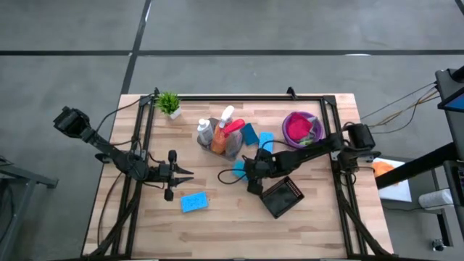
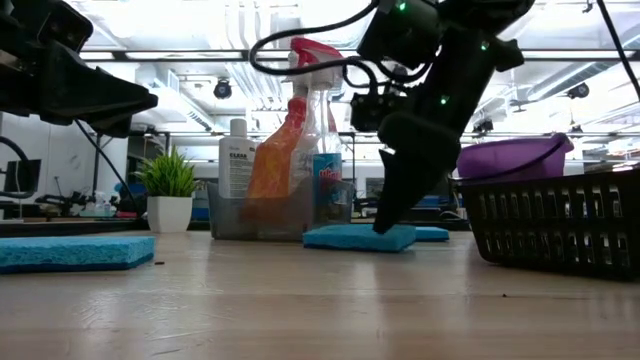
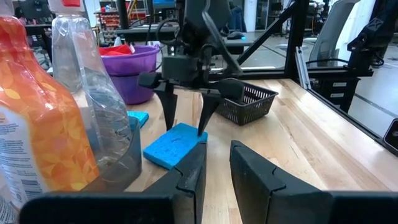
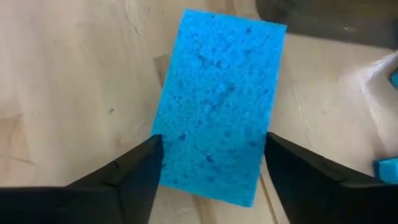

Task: Pick & Place Kitchen Items
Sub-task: Put the blue sponge into the black basket

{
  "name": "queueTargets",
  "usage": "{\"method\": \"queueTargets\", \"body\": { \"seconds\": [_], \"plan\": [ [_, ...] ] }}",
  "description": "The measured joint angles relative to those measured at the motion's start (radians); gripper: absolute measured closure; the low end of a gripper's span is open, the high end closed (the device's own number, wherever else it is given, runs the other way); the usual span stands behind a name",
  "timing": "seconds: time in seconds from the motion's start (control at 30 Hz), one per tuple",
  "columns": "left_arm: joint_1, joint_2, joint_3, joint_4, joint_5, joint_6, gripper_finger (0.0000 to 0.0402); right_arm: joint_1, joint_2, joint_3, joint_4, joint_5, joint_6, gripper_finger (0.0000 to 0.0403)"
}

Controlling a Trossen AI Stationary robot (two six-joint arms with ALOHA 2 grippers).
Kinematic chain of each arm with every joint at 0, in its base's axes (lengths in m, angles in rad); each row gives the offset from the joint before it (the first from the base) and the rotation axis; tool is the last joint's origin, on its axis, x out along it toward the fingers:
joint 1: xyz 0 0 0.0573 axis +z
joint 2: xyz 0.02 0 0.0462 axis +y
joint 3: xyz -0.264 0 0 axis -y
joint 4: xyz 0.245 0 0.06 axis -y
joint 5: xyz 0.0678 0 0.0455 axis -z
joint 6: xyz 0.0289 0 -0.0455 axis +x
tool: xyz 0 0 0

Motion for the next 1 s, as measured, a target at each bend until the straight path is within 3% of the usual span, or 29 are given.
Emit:
{"method": "queueTargets", "body": {
  "seconds": [0.43,0.6,0.77,1.0],
  "plan": [
    [0.000,0.000,0.000,0.000,0.000,-0.003,0.0325,0.003,-0.036,0.000,-0.034,-0.015,-0.009,0.0308],
    [0.000,0.000,0.000,0.001,0.000,-0.005,0.0325,0.000,-0.046,0.000,-0.052,-0.061,-0.008,0.0351],
    [0.000,0.000,0.000,0.003,0.000,-0.006,0.0325,-0.031,-0.031,-0.001,-0.053,-0.119,0.011,0.0329],
    [0.000,0.000,0.000,0.003,0.000,-0.006,0.0325,-0.051,-0.028,-0.002,-0.053,-0.111,-0.003,0.0213]
  ]
}}
